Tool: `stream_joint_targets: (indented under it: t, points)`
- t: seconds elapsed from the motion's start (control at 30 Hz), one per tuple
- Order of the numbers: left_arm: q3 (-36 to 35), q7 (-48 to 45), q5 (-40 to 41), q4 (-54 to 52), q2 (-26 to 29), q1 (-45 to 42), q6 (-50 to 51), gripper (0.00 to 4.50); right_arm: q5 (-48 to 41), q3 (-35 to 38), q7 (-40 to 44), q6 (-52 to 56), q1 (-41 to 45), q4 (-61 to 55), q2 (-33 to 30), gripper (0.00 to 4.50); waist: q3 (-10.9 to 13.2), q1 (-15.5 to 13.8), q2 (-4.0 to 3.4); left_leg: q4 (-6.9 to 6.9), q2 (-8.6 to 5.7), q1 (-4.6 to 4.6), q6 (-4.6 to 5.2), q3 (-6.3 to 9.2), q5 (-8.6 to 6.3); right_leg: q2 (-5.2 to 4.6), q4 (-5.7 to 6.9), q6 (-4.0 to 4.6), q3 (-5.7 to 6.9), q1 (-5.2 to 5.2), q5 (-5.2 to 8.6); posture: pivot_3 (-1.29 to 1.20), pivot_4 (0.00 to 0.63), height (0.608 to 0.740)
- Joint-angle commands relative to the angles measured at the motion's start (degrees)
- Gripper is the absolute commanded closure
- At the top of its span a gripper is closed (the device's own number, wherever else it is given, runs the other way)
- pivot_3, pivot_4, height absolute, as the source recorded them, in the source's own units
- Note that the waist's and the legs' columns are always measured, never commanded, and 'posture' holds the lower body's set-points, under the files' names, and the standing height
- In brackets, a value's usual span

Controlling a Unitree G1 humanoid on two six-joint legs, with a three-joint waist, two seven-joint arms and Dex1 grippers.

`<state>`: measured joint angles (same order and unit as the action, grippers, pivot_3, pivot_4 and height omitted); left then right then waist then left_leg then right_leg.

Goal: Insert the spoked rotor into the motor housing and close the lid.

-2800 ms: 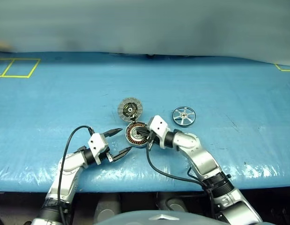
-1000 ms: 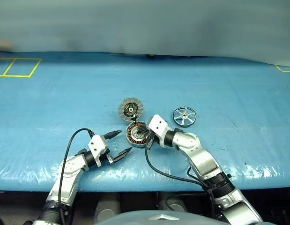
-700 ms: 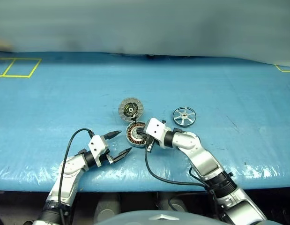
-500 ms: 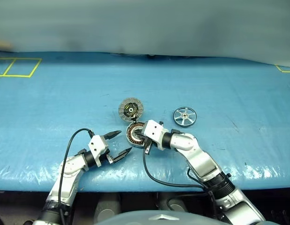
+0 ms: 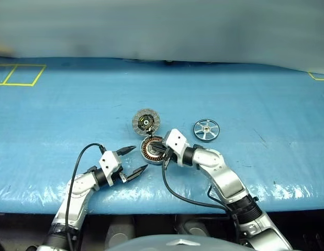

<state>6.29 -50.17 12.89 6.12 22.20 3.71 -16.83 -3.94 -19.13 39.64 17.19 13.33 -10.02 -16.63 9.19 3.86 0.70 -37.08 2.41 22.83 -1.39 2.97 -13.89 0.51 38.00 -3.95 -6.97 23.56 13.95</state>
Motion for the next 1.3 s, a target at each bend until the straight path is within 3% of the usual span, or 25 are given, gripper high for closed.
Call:
stream_joint_targets:
  t: [0.03, 0.37, 0.47, 0.57, 1.3]
  points:
    - [-0.2, -0.6, 1.1, -0.7, -0.3, -0.6, -1.0, 0.35, -1.3, 3.1, -0.2, 0.7, -0.3, -4.7, -2.0, 4.49, 0.0, 0.0, 0.0, -0.01, 0.0, 0.0, 0.0, 0.0, 0.0, 0.0, 0.0, 0.0, 0.0, 0.0, 0.0, 0.0, 0.15, 0.74]
    - [-0.5, -2.2, 3.3, -2.0, -0.1, 0.1, -0.5, 0.35, 2.4, 12.6, -3.5, 3.7, -3.7, -6.0, -14.6, 4.49, 0.0, -0.2, 0.01, -0.02, -0.04, 0.03, 0.0, -0.02, 0.0, -0.04, -0.06, 0.05, -0.01, -0.01, 0.03, 0.0, 0.15, 0.74]
    - [-0.6, -2.6, 3.6, -2.2, 0.1, 0.5, -0.5, 0.35, 2.9, 15.0, -5.1, 5.1, -4.2, -6.0, -16.5, 3.93, 0.0, 0.0, 0.01, -0.01, -0.03, 0.02, 0.0, -0.04, 0.0, -0.02, -0.06, 0.05, -0.03, 0.0, 0.03, 0.0, 0.15, 0.74]
    - [-0.7, -2.6, 3.7, -2.3, 0.2, 0.6, -0.4, 0.35, 3.4, 16.5, -6.4, 6.0, -4.4, -5.9, -17.3, 2.95, 0.0, 0.0, 0.01, 0.0, 0.0, -0.01, 0.0, -0.03, 0.0, 0.02, -0.02, 0.04, -0.02, 0.0, 0.02, 0.0, 0.15, 0.74]
    - [-0.5, -1.9, 2.9, -1.5, -0.1, 0.9, -0.9, 0.35, 4.7, 17.6, -8.8, 9.4, -5.4, -1.9, -18.4, 2.95, 0.0, -0.1, 0.02, -0.03, -0.04, 0.02, 0.0, -0.07, 0.0, -0.05, -0.08, 0.03, -0.05, -0.03, 0.02, 0.0, 0.15, 0.74]
